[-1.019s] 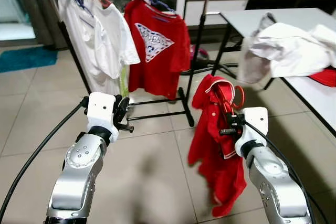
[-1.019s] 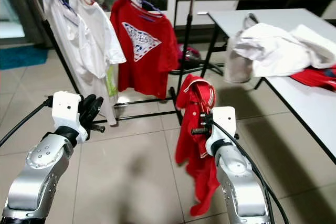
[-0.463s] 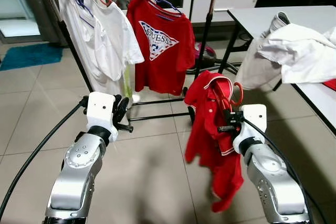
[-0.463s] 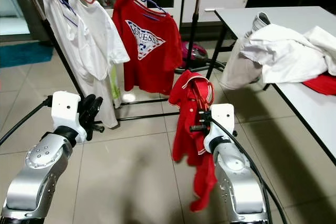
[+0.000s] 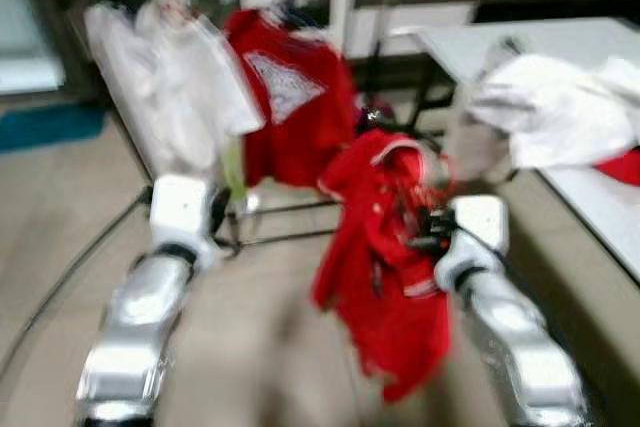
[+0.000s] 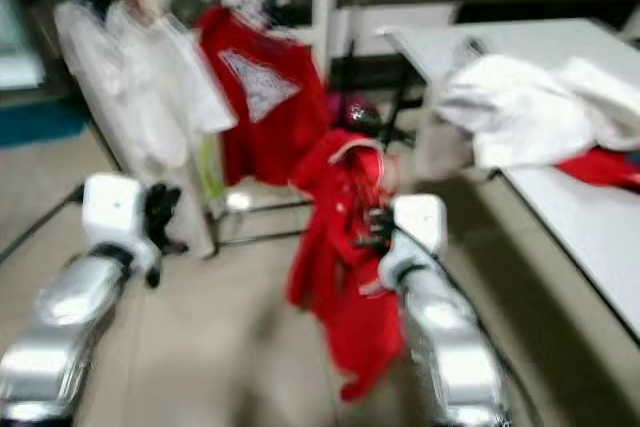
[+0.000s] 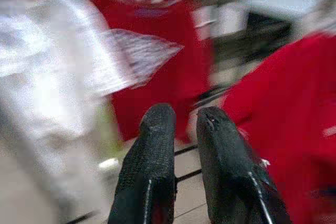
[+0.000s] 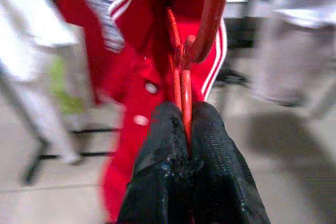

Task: Hang hanger

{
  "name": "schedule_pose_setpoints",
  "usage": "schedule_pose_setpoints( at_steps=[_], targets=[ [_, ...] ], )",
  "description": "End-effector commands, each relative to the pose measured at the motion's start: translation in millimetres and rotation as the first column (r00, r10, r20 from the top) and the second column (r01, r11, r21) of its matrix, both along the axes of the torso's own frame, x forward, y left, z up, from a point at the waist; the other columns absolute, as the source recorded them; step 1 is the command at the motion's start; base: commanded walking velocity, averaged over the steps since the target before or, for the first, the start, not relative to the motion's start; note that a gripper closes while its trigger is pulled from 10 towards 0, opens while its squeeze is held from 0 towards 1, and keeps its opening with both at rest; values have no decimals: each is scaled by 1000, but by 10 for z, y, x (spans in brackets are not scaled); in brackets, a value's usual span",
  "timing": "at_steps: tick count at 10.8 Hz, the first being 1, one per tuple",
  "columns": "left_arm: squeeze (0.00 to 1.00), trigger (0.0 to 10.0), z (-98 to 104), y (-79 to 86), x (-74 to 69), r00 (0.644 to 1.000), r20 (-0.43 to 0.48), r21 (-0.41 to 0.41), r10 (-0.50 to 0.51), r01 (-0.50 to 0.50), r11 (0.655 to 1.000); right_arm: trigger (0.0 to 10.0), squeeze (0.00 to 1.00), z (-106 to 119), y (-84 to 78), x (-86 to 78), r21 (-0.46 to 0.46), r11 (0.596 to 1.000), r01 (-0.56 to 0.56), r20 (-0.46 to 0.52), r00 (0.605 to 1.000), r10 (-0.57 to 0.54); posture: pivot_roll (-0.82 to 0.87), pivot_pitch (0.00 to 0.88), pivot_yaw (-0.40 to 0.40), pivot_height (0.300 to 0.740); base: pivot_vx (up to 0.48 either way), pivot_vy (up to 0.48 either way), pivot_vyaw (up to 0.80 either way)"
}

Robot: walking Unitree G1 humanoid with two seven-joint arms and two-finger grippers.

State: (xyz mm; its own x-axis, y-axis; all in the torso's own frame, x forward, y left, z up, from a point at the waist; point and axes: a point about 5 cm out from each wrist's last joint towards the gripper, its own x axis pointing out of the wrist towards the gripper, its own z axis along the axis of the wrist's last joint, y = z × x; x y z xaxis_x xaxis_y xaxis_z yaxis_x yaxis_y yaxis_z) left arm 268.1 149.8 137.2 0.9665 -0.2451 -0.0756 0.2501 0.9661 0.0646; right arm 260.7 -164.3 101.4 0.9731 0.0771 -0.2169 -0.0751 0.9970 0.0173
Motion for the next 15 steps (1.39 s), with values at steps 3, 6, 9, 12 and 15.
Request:
schedule_pose_setpoints(
  at_steps=[3,6,9,12,15],
  targets=[
    [0,10000,31,136,-16,999,7,28,34,-35,999,10000,0,171,122,55,31,999,-32,85,996,30,111,10,-6,740,466,0,0],
    [0,10000,25,132,-21,1000,3,31,31,-31,999,10000,0,166,119,44,39,999,-32,84,996,28,112,13,-4,740,467,0,0],
    [0,10000,24,127,-25,1000,1,33,29,-29,999,10000,0,172,119,59,39,999,-32,86,996,28,115,14,-6,740,467,0,0],
    [0,10000,25,126,-22,1000,1,34,29,-29,999,10000,0,177,125,70,39,999,-33,88,996,29,116,14,-8,740,469,0,0],
    [0,10000,17,121,-21,1000,-1,36,25,-25,999,10000,0,183,119,78,37,999,-33,90,996,29,114,14,-8,740,465,0,0]
  ],
)
